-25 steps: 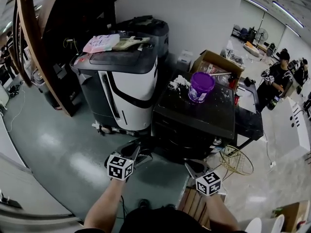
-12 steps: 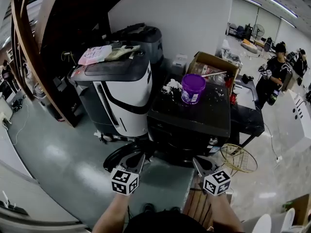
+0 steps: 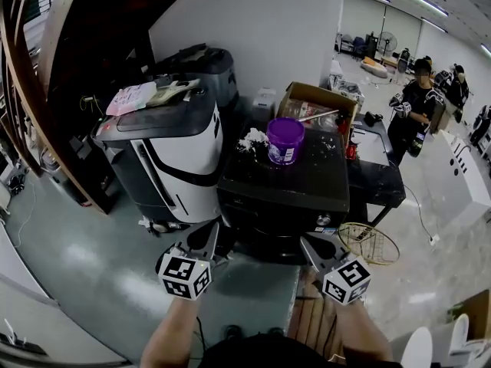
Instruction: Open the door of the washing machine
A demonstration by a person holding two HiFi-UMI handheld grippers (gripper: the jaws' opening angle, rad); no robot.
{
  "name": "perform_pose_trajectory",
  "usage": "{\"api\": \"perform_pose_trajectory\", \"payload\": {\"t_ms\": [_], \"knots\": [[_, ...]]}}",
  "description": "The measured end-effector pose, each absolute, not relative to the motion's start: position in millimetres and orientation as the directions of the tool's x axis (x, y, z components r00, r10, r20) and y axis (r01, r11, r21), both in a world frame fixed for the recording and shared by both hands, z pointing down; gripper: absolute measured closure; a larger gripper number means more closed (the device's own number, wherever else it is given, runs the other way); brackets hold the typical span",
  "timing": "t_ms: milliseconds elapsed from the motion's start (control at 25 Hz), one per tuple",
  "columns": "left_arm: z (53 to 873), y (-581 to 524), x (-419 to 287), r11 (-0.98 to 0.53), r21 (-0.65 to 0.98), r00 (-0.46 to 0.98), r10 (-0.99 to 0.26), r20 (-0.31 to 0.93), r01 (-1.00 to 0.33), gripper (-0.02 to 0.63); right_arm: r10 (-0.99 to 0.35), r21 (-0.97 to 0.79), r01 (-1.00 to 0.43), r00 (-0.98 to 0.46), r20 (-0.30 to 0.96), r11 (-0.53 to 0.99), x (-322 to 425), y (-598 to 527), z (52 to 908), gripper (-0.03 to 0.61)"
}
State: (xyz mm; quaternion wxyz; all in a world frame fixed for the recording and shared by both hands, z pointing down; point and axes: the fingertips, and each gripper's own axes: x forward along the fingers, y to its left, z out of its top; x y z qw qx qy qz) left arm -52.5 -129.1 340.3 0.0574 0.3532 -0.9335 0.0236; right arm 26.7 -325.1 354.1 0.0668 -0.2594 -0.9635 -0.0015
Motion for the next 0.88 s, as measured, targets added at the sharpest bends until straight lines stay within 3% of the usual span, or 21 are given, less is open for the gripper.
{"api": "perform_pose_trajectory", "payload": {"t_ms": [160,320,600,880], "knots": [[322,-134,-58,0.740,-0.001,-0.737,-0.669,0.093,-0.672,0.597,0.488,0.021,0.491,-0.869,0.084,0.871,22,-331,325,0.565],[318,-129,-50,0.755,0.051,-0.754,-0.656,0.034,-0.654,0.597,0.478,-0.035,0.477,-0.878,0.028,0.878,27,-338,320,0.565],[352,-139,-34,0.725,0.065,-0.719,-0.688,0.099,-0.685,0.597,0.473,-0.105,0.464,-0.875,0.099,0.880,37,-335,364,0.565],[359,-135,-38,0.741,0.061,-0.735,-0.671,0.103,-0.668,0.597,0.483,-0.092,0.476,-0.871,0.092,0.875,33,-335,363,0.565]]}}
